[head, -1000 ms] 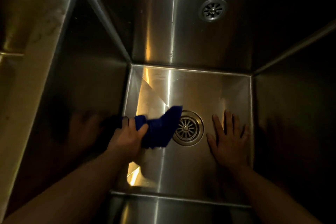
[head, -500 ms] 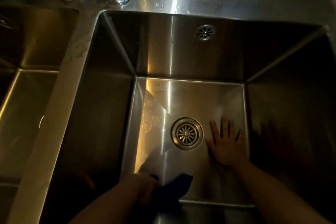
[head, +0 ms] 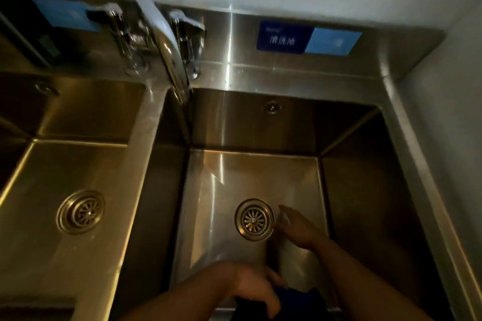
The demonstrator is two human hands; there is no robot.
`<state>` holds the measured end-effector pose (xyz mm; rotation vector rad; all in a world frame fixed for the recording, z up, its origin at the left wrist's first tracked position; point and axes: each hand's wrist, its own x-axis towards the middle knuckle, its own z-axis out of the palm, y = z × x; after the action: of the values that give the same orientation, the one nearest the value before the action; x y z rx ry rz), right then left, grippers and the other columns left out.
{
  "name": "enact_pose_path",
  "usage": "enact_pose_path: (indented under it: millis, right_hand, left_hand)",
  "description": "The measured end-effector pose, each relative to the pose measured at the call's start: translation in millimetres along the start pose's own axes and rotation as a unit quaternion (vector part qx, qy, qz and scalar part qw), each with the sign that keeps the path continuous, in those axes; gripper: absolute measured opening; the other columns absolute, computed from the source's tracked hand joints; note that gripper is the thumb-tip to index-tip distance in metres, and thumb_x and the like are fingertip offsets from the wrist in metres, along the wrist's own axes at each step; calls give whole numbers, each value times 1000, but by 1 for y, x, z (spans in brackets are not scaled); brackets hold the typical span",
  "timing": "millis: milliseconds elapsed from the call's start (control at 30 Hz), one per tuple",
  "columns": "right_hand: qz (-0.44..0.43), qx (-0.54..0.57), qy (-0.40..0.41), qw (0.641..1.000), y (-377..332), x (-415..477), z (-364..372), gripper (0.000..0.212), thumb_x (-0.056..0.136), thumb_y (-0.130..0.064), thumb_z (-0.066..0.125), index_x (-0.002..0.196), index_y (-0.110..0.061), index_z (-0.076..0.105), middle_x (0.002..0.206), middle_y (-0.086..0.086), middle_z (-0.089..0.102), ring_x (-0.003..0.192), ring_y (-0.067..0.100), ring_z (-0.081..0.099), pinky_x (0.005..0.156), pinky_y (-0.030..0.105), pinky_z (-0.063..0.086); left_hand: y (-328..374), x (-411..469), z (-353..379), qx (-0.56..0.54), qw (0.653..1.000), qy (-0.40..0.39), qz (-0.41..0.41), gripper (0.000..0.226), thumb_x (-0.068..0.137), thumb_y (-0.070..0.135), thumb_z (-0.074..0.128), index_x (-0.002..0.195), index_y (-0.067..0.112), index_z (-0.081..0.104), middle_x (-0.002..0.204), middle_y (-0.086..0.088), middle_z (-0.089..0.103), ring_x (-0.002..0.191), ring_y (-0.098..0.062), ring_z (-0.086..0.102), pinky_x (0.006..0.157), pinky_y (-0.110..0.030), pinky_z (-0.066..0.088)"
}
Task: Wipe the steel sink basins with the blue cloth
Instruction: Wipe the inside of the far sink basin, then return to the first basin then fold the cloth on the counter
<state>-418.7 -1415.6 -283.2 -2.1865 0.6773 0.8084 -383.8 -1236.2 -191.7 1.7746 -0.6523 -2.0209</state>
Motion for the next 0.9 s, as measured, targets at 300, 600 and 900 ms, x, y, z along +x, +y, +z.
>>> enact_pose_path:
  millis: [300, 600, 900]
  right_hand:
    - [36, -21, 39, 998, -79, -101, -2, 53, 97, -42, 48, 143, -18, 38, 147, 7, 43, 131, 24, 45, 104, 31, 38]
    - [31, -75, 61, 995, -166, -187, 27, 63, 93, -54, 42, 149, -30, 27, 158, -2, 25, 142, 20, 30, 116, 41, 25]
    - [-42, -73, 97, 992, -214, -231, 21, 57, 91, -43, 50, 142, -20, 41, 142, 9, 49, 130, 24, 46, 106, 29, 36]
  left_hand:
    - [-36, -187, -2, 15, 915, 360, 182, 34, 60, 35, 65, 93, 41, 59, 94, 14, 62, 86, -3, 64, 70, -18, 51]
    - [-87, -320, -2, 49, 830, 538, 137, 47, 69, 15, 75, 94, 49, 54, 96, 9, 60, 84, -7, 60, 71, -17, 44]
    - [-119, -364, 10, 87, 829, 546, 82, 32, 75, 23, 72, 94, 42, 55, 94, 8, 56, 82, -9, 60, 70, -17, 45]
